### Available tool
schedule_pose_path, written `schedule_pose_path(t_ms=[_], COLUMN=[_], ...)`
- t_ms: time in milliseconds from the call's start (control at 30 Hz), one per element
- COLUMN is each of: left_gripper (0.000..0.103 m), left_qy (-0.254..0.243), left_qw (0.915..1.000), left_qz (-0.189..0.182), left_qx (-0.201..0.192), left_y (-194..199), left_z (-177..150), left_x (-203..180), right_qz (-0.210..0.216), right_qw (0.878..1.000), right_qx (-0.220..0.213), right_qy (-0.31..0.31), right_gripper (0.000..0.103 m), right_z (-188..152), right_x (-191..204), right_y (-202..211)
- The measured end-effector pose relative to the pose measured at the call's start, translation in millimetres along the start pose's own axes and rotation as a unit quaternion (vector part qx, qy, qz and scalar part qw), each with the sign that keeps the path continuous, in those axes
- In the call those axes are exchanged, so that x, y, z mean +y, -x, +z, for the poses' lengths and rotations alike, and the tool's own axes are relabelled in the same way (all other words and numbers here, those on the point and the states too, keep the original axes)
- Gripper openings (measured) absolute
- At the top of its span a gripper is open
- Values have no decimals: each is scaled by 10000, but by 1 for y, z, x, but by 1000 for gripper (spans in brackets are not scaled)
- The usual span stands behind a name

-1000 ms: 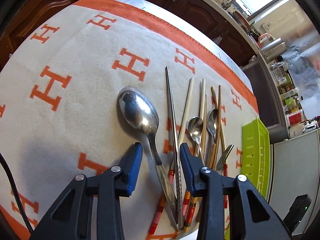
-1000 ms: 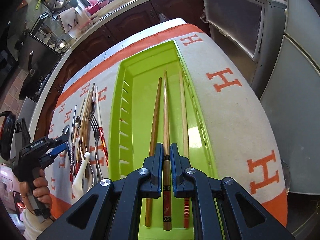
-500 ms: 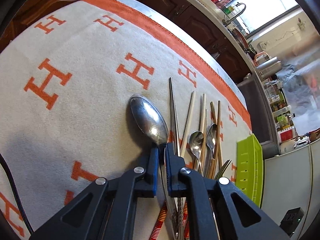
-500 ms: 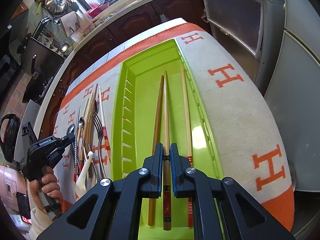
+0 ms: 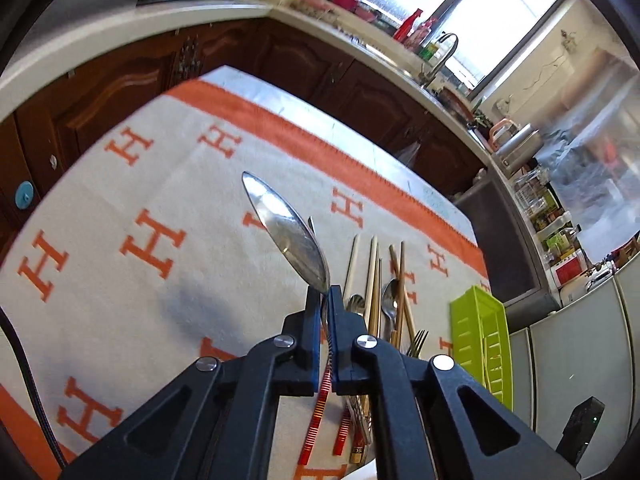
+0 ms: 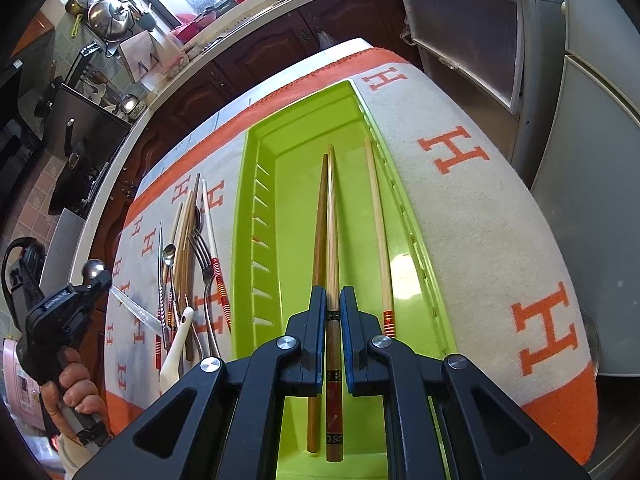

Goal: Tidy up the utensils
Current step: 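Grasp a silver spoon with the left tool while the right tool holds its chopstick in the tray, then lay the silver spoon in the green tray with the left tool while the right tool releases its chopstick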

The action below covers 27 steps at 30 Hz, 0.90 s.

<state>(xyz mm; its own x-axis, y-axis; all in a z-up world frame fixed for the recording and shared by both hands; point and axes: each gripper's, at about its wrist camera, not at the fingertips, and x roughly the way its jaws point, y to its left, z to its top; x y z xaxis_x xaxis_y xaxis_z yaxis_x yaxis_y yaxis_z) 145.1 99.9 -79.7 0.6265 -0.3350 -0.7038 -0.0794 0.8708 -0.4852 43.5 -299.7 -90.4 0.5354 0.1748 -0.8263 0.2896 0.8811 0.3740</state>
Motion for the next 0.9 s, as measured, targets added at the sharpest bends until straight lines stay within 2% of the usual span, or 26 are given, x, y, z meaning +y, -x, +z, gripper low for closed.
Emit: schedule_pose_path(t_ms=[200,467,700,900], left_gripper=[1,1,1,1], left_qy=[-410,-995,-1405,-1831], left_qw=[9986,9939,9884,9776], left_qz=[42,-46,-556,-998], left_qx=[-326,-476,-160,274], left_y=[32,71,100,96], left_z=[2,-13,-19,-33], left_x=[-11,-30,-64,-109], right_qz=[36,129,228,262], right_qw=[10000,9997,9992,9990], right_qx=[-87,-186,-324,-298], right_qy=[25,19,-97,-211], right_gripper=[7,7,8,8], right_z=[-2,-6,-7,-7], right_x=[1,1,-6,-13], right_y=[7,19,32,26])
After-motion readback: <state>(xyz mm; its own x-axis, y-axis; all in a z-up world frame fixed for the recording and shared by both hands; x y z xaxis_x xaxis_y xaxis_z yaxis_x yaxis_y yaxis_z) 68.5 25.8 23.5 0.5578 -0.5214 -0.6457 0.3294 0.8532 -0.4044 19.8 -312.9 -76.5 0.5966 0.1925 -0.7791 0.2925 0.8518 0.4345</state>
